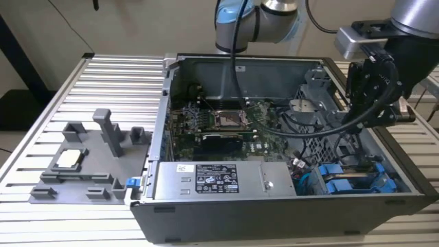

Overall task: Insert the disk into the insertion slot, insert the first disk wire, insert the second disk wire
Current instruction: 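Insert the first disk wire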

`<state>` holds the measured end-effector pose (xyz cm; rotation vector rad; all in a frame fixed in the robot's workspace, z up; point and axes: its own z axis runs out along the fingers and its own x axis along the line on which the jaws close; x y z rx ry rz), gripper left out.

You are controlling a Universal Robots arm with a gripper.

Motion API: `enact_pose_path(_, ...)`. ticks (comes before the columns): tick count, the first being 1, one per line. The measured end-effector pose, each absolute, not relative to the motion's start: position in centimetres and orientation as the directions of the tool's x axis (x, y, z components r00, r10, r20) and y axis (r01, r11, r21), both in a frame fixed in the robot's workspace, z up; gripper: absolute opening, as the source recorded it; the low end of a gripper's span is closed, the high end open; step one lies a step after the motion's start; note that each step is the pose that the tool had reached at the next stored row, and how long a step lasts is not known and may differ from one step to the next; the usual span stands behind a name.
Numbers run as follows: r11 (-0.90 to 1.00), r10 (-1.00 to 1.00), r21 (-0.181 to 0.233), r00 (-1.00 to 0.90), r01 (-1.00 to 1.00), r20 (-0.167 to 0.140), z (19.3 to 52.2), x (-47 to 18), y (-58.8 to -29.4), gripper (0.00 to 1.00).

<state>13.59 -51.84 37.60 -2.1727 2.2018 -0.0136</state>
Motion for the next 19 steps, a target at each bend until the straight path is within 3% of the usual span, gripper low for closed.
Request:
enact_pose_path(13, 0.003, -1.000, -0.057, -0.001, -0.998, -0.031, 37.3, 10.6, -51.6, 0.27)
enact_pose_path(17, 0.004, -0.995, -0.057, 0.002, -0.998, -0.099, 37.3, 10.6, -51.8, 0.27)
enact_pose_path(19, 0.003, -0.993, -0.057, 0.003, -0.998, -0.115, 37.3, 10.6, -52.0, 0.27)
